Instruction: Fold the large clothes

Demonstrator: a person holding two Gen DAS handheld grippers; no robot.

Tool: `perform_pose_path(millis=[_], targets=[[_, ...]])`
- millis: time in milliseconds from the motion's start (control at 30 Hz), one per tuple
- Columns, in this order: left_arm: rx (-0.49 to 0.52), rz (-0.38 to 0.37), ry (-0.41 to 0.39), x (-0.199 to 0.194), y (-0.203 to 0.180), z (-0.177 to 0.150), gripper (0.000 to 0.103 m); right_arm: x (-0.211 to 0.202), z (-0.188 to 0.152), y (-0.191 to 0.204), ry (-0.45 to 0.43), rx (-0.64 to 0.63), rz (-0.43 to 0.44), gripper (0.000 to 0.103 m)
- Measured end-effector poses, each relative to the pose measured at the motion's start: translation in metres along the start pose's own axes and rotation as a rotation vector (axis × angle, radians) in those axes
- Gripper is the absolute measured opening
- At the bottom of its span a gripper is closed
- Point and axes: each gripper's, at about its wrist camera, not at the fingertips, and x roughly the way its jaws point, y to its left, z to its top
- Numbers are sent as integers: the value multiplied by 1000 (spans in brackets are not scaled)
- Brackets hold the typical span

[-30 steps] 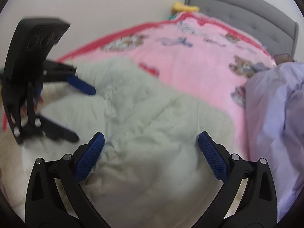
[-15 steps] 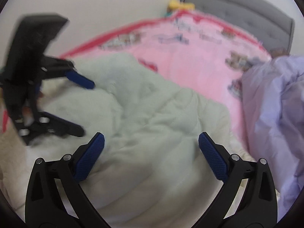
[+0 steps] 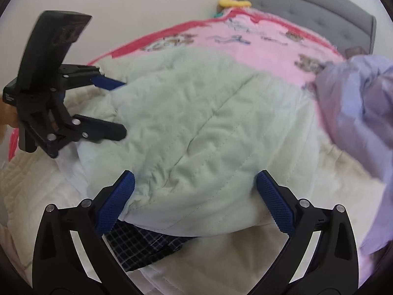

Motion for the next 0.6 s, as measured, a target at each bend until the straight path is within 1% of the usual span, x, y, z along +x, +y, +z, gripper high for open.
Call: perform_pose_path(millis=[67, 167, 233, 267, 300, 333, 367, 400, 467, 500, 567, 600], targets=[[29, 20, -16, 4, -3, -10, 98, 9, -3, 1, 22, -6, -3, 95], [39, 51, -44, -4, -8, -7, 98, 7, 1, 3, 29, -2, -10, 95], [1, 49, -68, -20, -8, -3, 98, -12, 7, 1, -20, 42, 1, 95], [-27, 29, -99, -34, -9, -4, 98, -25, 7, 0, -71, 66, 16, 95], [-29, 17, -128, -42, -11, -5, 98, -38, 6, 1, -117, 85, 27, 95], [-10, 4, -175, -54, -17, -8, 98, -45, 5, 2, -135, 90, 35, 95], [9, 1, -183, -56, -21, -10, 98, -48, 3, 5, -137, 85, 35, 95], [30, 7, -166, -53, -26, -11, 98, -49, 0, 12, -124, 62, 14, 95], [26, 20, -84, -33, -28, -16, 98, -42, -5, 20, -96, 32, -20, 95], [11, 12, -68, -26, -26, -19, 98, -32, -9, 22, -57, 24, -28, 95], [-13, 0, -65, -17, -21, -22, 98, -14, -15, 23, 28, 20, -54, 95], [-14, 1, -63, -15, -21, -24, 98, -9, -18, 21, 33, 31, -54, 95]])
